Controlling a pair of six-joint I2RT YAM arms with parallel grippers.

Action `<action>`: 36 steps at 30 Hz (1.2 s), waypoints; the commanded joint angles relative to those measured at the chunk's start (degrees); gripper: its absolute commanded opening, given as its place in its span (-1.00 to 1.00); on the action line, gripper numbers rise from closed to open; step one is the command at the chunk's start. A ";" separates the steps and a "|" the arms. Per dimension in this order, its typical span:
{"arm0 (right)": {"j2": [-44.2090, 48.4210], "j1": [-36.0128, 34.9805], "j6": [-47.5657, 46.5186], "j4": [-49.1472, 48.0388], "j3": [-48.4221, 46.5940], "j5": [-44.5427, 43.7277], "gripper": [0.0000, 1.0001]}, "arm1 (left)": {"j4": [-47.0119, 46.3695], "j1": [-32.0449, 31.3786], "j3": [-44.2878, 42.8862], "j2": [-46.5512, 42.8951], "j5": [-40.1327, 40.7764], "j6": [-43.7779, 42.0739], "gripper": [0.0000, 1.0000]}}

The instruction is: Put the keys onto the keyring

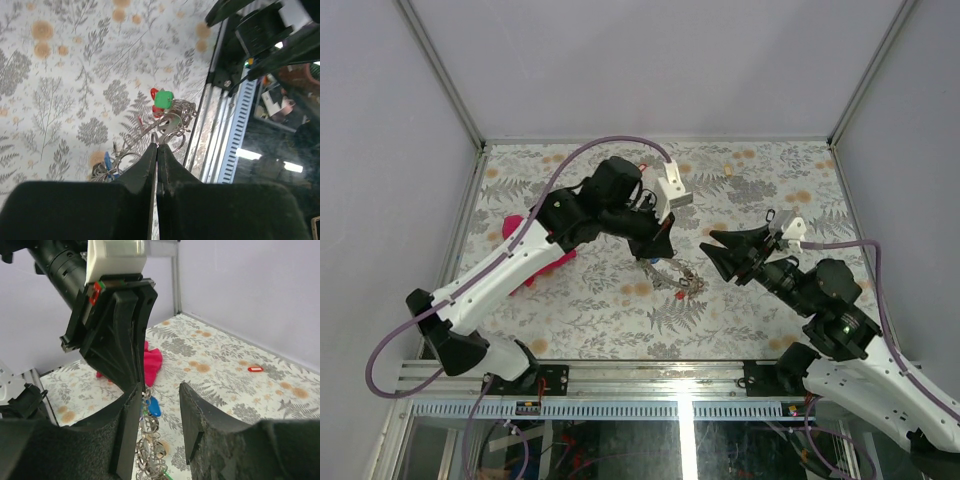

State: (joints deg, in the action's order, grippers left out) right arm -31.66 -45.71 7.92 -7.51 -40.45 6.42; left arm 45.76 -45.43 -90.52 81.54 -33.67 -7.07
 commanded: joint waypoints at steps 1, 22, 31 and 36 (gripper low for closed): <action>1.97 -0.25 -1.05 -0.89 1.06 -4.87 -0.14 | 9.18 -2.79 -6.48 2.84 11.94 -2.23 -1.00; -3.62 -0.25 -1.38 -11.40 9.93 5.89 0.38 | 17.43 -6.61 -16.53 10.25 30.44 0.84 -1.00; -12.57 -0.25 -2.30 -15.19 7.27 11.52 0.41 | 15.20 -8.45 -14.31 7.60 27.53 -2.21 -1.00; -14.66 -0.25 -2.40 -14.44 6.50 12.95 0.41 | 13.95 -8.61 -13.04 6.06 26.23 -2.34 -1.00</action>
State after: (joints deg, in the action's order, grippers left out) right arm -45.47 -45.74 6.02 -17.56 -30.63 16.93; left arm 63.92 -53.65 -103.96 90.87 -5.61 -8.25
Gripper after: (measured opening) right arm 0.703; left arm 0.010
